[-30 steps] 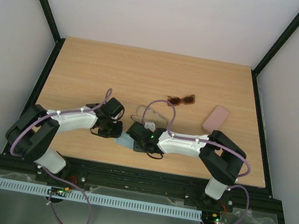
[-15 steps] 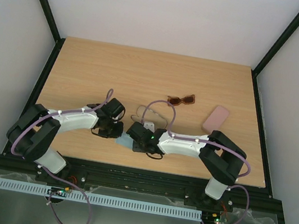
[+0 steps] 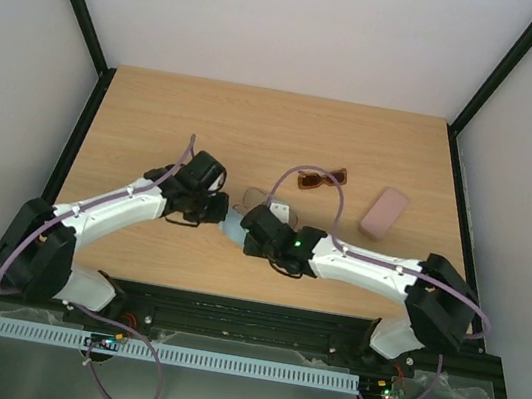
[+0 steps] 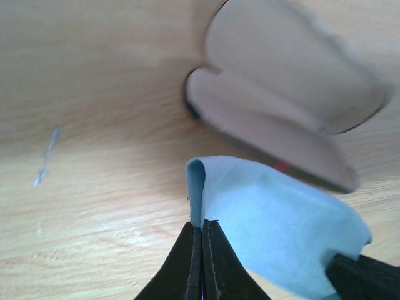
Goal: Organize the sunglasses
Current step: Pick up the glasses cleaning cloth from the center of the board, then place the glasses cleaning cloth in the sunglasses case.
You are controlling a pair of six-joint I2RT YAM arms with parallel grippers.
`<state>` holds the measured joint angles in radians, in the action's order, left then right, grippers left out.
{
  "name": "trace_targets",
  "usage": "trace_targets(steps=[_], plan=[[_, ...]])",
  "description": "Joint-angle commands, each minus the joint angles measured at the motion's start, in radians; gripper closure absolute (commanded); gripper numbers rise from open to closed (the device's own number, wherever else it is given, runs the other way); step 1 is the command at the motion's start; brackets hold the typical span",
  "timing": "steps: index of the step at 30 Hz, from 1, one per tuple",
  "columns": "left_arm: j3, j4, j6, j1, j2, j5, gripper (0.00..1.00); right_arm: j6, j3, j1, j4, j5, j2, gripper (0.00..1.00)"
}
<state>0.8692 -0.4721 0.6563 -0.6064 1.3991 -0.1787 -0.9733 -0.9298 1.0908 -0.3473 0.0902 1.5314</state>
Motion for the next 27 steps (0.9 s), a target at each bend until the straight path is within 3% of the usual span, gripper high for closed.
trace_targets(steps=[1,11,27], plan=[[0.102,-0.046,-0.022,0.0,-0.021,-0.021,0.98,-0.019,-0.021,-0.026,-0.044,0.098,-0.082,0.99],[0.281,-0.028,-0.082,0.008,0.174,-0.058,0.98,-0.015,-0.031,-0.127,-0.08,0.104,-0.064,0.99],[0.315,-0.051,-0.125,0.02,0.313,-0.076,0.98,-0.005,0.012,-0.181,-0.024,-0.038,0.022,0.99]])
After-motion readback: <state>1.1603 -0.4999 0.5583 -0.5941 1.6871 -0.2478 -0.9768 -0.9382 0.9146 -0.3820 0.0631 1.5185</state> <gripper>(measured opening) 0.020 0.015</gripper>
